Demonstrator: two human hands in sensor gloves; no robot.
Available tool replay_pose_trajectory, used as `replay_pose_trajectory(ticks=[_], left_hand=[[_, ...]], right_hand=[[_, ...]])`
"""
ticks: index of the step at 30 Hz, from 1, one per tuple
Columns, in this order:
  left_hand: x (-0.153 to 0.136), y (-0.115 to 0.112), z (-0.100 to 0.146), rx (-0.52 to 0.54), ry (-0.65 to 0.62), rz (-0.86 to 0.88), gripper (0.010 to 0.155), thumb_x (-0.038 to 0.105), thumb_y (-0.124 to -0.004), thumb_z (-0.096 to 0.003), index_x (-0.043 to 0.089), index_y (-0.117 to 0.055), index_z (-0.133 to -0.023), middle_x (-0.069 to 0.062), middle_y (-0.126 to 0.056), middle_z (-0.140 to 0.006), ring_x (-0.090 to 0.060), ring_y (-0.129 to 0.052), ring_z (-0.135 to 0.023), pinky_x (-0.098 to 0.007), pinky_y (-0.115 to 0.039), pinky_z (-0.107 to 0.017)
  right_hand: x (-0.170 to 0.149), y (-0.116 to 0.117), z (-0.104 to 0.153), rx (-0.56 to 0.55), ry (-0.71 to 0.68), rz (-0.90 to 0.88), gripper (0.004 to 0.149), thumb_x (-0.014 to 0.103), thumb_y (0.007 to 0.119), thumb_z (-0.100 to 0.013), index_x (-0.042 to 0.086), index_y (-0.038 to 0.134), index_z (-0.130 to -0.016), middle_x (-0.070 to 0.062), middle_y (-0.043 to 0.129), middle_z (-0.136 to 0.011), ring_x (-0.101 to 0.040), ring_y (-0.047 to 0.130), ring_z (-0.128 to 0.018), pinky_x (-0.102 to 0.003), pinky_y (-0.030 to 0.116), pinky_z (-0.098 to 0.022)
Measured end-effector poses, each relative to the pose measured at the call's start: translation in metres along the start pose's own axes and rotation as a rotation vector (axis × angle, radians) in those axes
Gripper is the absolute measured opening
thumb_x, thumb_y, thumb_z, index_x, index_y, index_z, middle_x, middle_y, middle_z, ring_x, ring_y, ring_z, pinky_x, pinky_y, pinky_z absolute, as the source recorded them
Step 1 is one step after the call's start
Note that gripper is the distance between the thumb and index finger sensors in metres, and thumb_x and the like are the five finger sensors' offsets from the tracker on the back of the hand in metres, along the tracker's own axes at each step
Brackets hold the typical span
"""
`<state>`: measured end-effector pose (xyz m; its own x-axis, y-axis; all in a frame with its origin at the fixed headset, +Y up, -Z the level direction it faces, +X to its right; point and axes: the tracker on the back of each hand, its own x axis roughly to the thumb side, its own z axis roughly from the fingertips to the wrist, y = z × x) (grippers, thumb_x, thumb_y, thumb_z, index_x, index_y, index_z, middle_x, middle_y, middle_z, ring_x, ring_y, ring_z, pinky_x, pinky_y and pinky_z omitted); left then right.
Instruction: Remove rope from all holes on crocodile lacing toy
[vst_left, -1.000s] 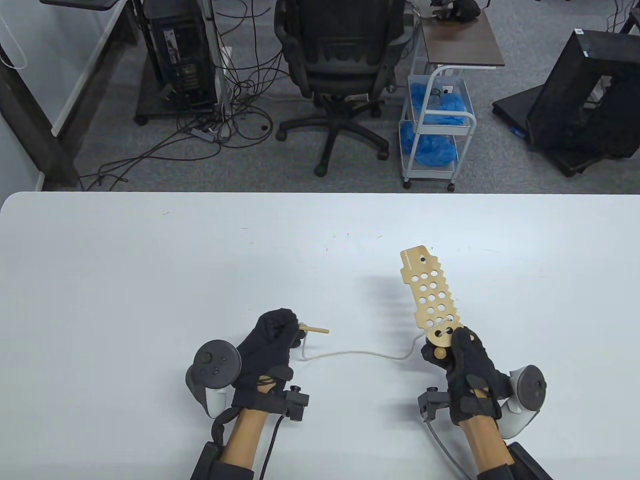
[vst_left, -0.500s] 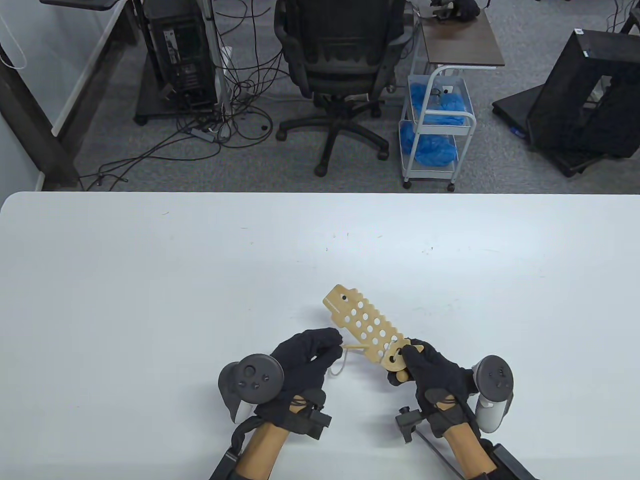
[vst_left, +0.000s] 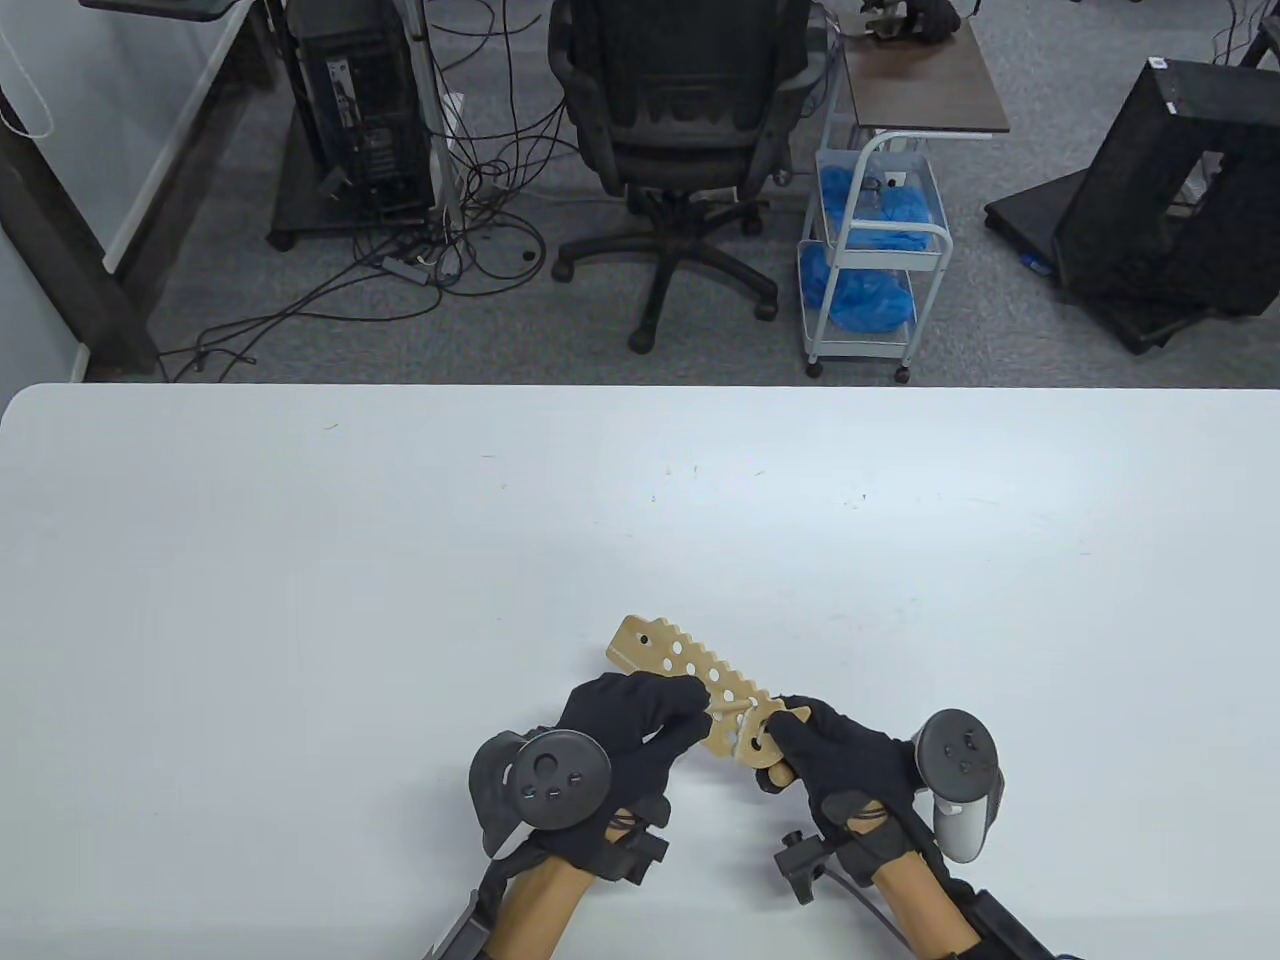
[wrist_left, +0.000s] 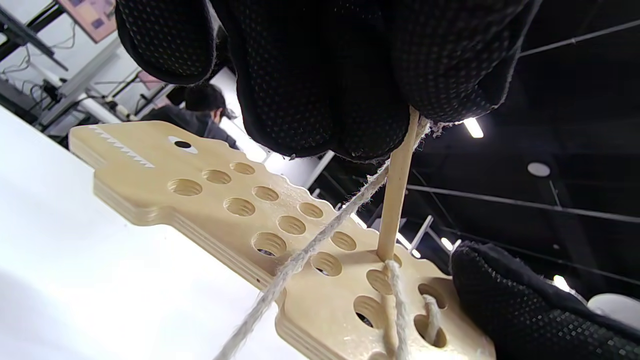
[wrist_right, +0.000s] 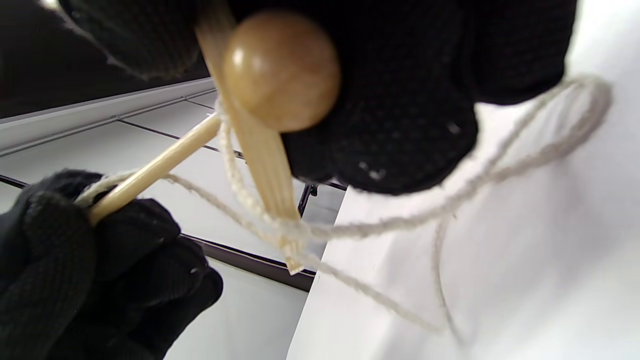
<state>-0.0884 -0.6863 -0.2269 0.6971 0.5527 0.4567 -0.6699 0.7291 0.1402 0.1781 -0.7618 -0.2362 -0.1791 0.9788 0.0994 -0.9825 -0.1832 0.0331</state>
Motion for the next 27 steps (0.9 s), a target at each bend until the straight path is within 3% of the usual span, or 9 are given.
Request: replay_pose_trajectory(ticks=[8,20,27], left_hand=[[0.004,-0.003,0.0,-0.02,-0.035,-0.029,0.041,0.046,-0.086,-0.0441,0.04,-0.091,-0.084,0.005,-0.1,-0.074,-0.014,-0.1,-0.062,-0.055,-0.076,-0.064],[0.001,-0.002,0.0,-0.019,-0.03,0.014,0.047,0.042,-0.085,-0.0453,0.041,-0.084,-0.093,0.003,-0.098,-0.081,-0.016,-0.098,-0.067,-0.056,-0.075,-0.064],[0.012,0.001,0.002,0.017,-0.134,-0.014,0.05,0.04,-0.085,-0.0466,0.044,-0.079,-0.097,0.003,-0.095,-0.086,-0.017,-0.096,-0.071,-0.056,-0.073,-0.066]], right_hand=[[0.003,0.003,0.0,0.031,-0.017,0.011,0.049,0.037,0.081,-0.043,-0.001,0.085,-0.073,-0.024,0.099,-0.054,-0.035,0.103,-0.033,-0.059,0.08,-0.037],[-0.002,0.002,0.001,0.024,0.071,-0.219,0.049,0.038,0.079,-0.044,-0.001,0.084,-0.074,-0.023,0.099,-0.055,-0.034,0.103,-0.034,-0.058,0.08,-0.037],[-0.005,0.003,0.001,0.029,0.106,-0.276,0.049,0.038,0.079,-0.044,-0.001,0.083,-0.074,-0.023,0.099,-0.055,-0.034,0.103,-0.034,-0.058,0.081,-0.037]])
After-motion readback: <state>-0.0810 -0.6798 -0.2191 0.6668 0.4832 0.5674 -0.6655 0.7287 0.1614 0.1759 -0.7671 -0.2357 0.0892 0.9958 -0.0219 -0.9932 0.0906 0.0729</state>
